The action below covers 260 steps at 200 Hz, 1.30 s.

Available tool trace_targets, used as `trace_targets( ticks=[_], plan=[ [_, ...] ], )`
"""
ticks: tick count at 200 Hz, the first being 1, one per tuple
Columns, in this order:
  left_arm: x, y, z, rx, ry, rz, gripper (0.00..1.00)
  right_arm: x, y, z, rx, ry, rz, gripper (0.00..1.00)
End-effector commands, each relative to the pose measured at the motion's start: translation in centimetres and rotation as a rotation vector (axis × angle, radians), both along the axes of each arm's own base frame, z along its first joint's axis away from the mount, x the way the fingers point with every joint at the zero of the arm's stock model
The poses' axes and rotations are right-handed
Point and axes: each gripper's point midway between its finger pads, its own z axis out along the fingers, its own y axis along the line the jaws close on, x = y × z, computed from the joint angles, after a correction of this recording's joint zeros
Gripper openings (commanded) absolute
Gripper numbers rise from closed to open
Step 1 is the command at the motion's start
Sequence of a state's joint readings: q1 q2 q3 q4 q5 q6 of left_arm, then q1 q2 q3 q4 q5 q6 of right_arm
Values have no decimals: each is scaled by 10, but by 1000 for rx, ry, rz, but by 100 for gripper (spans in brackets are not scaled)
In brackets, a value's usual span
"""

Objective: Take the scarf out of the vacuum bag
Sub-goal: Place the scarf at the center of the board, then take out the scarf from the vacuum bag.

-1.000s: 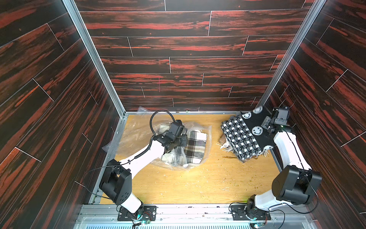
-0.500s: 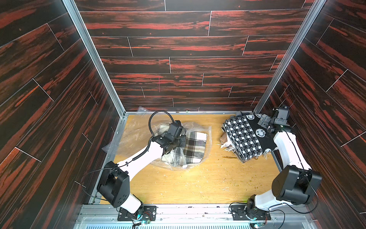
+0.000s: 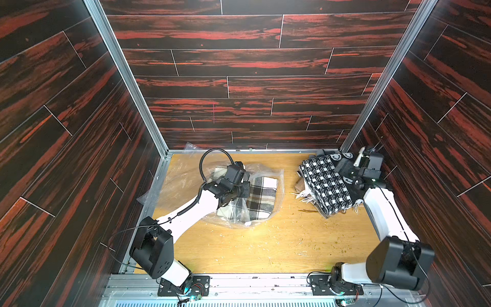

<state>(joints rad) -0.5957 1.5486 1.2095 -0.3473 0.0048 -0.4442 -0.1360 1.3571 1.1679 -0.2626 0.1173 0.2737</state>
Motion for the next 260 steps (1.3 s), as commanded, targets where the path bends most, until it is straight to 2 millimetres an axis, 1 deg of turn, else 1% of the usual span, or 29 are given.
trace_targets(
  ticks=[1,16,33,39,64,70,94,115,143,160,172,201,229,260],
  plan=[
    [-9,-3,11,-20,-19,-58,0,-10,43,15,68,-47,152,98],
    [-11,-5,12,-20,-26,-75,0,-19,66,16,122,-35,229,98],
    [-12,-7,14,-22,-29,-88,0,-30,96,19,203,-18,346,98],
    [-13,-7,14,-20,-27,-89,0,-34,109,19,228,-5,392,98],
    [-14,-6,10,-5,-22,-94,0,-52,148,18,292,35,533,98],
    [-14,-6,10,-2,-21,-94,0,-58,160,19,324,45,584,98],
    [-15,-5,8,7,-19,-97,0,-79,198,10,430,99,743,99],
    [-19,-4,8,21,-6,-106,0,-95,225,-9,506,186,836,98],
    [-23,-1,8,36,-1,-114,0,-110,244,-43,530,258,864,98],
    [-24,-1,7,35,2,-117,0,-114,252,-64,570,286,867,96],
    [-25,-2,6,31,3,-116,0,-117,258,-75,597,289,882,95],
    [-27,-3,5,31,1,-121,0,-116,273,-96,609,294,905,94],
    [-29,-2,1,28,7,-123,0,-112,288,-111,610,305,917,93],
    [-31,-3,-1,16,16,-122,0,-100,293,-131,606,321,865,93]
  ],
)
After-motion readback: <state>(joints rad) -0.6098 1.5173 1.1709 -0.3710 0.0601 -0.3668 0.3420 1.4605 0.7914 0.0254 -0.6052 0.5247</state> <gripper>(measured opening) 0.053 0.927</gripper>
